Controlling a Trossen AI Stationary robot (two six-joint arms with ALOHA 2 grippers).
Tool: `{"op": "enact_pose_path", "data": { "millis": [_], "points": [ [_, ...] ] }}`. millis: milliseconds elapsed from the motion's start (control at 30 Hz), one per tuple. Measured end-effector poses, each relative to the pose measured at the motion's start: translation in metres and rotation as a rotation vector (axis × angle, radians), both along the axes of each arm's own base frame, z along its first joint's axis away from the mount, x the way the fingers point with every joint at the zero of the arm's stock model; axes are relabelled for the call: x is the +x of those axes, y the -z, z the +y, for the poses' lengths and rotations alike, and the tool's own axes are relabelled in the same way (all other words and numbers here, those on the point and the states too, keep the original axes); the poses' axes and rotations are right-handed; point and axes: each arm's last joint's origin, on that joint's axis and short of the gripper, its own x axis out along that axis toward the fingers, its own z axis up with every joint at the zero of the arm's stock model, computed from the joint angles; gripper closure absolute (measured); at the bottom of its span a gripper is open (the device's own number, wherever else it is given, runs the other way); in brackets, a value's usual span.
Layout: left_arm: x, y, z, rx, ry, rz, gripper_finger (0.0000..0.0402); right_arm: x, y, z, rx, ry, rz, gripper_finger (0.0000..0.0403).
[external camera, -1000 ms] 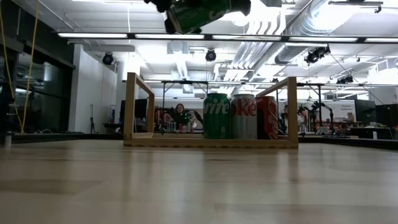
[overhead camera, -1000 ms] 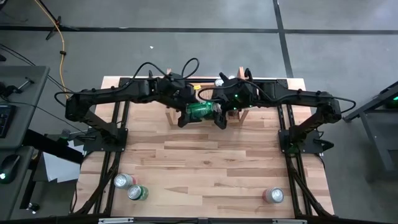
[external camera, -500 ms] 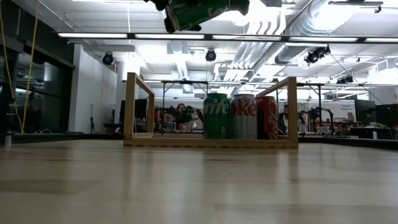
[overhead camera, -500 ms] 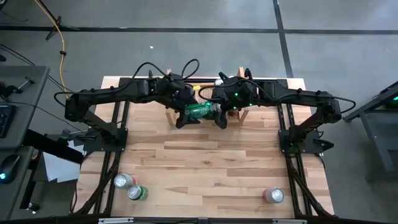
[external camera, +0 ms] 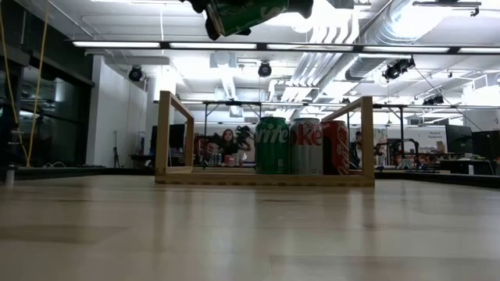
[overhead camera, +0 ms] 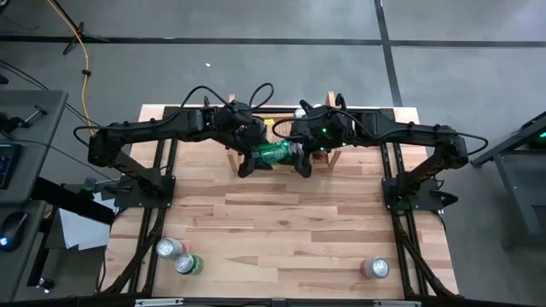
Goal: Place canned beverage on shelf
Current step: Put the right green soda can on the shelf aligned with the other green soda can on the shelf
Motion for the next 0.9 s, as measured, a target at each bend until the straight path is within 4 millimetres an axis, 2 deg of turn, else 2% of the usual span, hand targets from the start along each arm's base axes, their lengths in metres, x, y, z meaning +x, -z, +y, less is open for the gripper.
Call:
{"op": "enact_pose_path", "data": {
  "millis": [200,367,433,567,700,800,900],
  "points": [
    [0.0,0.0,0.001,-0.001,-0.007,0.006,0.0121,0.0,0.0,0.0,0.002,-0.006,0.0,0.0111],
    [-0.012,-0.003,0.006,0.063,-0.055,0.044,0.0121,-0.003,-0.004,-0.004,0.004,0.007,0.001,0.0032],
    [-0.017,-0.006,0.01,0.101,-0.093,0.042,0.0121,-0.004,-0.008,-0.007,0.001,0.02,-0.002,0.0015],
    [-0.032,-0.018,0.017,0.127,-0.153,0.021,0.0121,-0.009,-0.019,-0.014,-0.003,0.051,-0.001,0.0011],
    [-0.044,-0.021,0.023,0.106,-0.212,-0.046,0.0121,-0.016,-0.025,-0.022,-0.006,0.076,0.026,0.0011],
    [-0.051,-0.017,0.027,0.079,-0.262,-0.152,0.0121,-0.021,-0.022,-0.027,0.001,0.095,0.086,0.001],
    [-0.057,-0.003,0.029,0.019,-0.312,-0.294,0.0121,-0.026,-0.016,-0.029,-0.001,0.091,0.169,0.001]
  ]
}}
